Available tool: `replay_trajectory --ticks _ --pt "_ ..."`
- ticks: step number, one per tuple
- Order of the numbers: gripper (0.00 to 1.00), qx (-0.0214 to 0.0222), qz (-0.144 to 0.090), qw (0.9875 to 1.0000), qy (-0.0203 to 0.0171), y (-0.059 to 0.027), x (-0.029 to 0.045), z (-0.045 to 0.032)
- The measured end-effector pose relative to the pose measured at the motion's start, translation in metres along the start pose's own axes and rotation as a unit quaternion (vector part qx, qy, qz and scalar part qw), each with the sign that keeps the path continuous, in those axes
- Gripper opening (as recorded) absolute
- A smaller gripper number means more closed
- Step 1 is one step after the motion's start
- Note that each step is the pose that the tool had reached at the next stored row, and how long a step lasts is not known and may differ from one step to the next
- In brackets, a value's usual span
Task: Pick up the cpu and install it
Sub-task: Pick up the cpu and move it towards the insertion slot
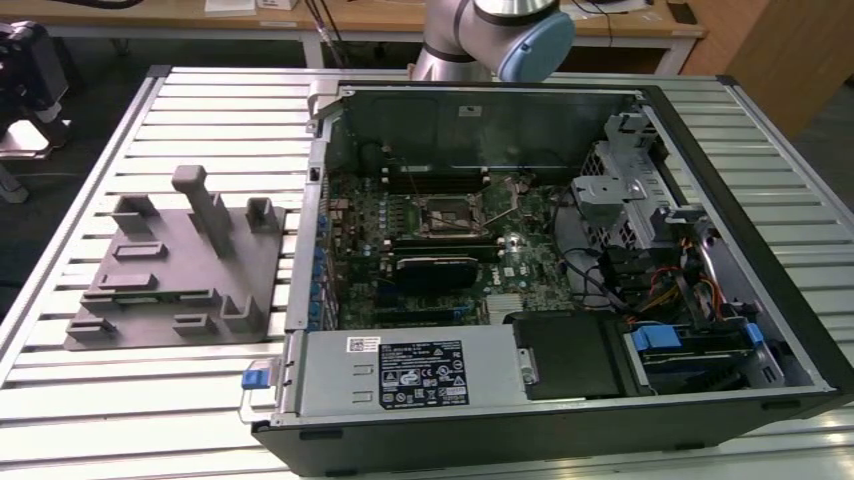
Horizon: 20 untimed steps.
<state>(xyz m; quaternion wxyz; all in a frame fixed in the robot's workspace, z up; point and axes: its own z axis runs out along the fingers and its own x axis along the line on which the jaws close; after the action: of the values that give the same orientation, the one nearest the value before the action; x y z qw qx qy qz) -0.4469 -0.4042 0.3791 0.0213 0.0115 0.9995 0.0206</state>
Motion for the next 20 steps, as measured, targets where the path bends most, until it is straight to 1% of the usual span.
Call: replay_trajectory --ticks 4,11,20 --pt "0.54 -0.0001 0.0 1.0 -0.0001 0.0001 -0.0056 0.0004" --pt "0.54 -0.0001 0.0 1.0 -0.0001 0.0004 -0.0201 0.001" --pt "0.54 -0.0001 0.0 1.0 -0.0001 0.0009 -0.0452 0.0021"
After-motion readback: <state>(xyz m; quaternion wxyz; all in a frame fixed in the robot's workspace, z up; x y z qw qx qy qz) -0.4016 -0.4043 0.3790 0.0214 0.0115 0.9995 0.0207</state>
